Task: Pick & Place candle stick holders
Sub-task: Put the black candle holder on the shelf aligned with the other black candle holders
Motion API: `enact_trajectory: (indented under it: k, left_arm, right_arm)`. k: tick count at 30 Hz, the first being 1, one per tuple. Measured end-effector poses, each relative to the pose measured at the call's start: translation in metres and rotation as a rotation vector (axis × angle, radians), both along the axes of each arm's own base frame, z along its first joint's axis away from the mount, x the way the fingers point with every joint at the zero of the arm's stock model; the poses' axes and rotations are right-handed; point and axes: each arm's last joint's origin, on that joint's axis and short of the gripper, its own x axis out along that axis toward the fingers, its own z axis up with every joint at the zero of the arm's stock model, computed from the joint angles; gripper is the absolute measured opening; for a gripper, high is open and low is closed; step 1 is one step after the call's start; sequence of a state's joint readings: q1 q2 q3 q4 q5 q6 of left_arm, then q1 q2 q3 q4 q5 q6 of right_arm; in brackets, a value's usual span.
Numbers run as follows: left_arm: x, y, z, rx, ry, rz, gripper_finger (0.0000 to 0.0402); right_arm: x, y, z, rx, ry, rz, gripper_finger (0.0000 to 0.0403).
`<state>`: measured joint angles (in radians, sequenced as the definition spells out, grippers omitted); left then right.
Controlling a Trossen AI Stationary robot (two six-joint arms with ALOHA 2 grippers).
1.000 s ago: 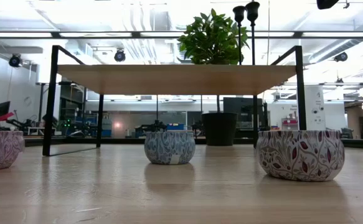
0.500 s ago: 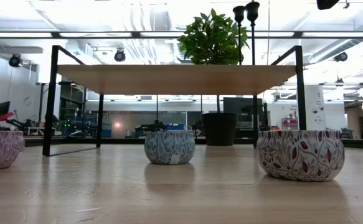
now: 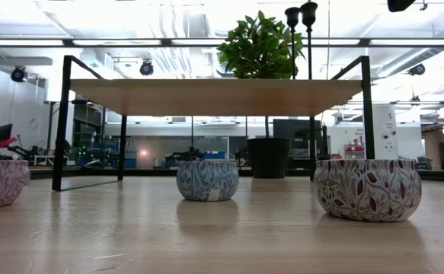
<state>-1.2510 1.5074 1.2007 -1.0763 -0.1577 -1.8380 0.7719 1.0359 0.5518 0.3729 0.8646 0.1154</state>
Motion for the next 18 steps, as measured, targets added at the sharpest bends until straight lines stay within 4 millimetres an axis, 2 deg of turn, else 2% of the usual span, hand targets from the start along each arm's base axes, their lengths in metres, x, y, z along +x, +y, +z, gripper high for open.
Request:
enact_trajectory:
  k: [4,10,18]
  left_arm:
    - [0.0036,-0.0012,-0.0075,0.002,-0.104,0.014,0.0168]
    - [0.0041,0.0013,-0.0091,0.034,-0.156,0.021,0.0168]
    - [0.0025,0.0009,-0.0094,0.015,-0.097,0.007,0.0168]
  right_arm:
    - [0.0000,0.0000,0.0000,0.006,-0.001,0.000,0.0081]
    - [0.0000,0.0000,0.0000,0.008,-0.001,-0.001,0.0075]
    - [0.0000,0.0000,-0.0001,0.007,0.000,-0.001,0.0063]
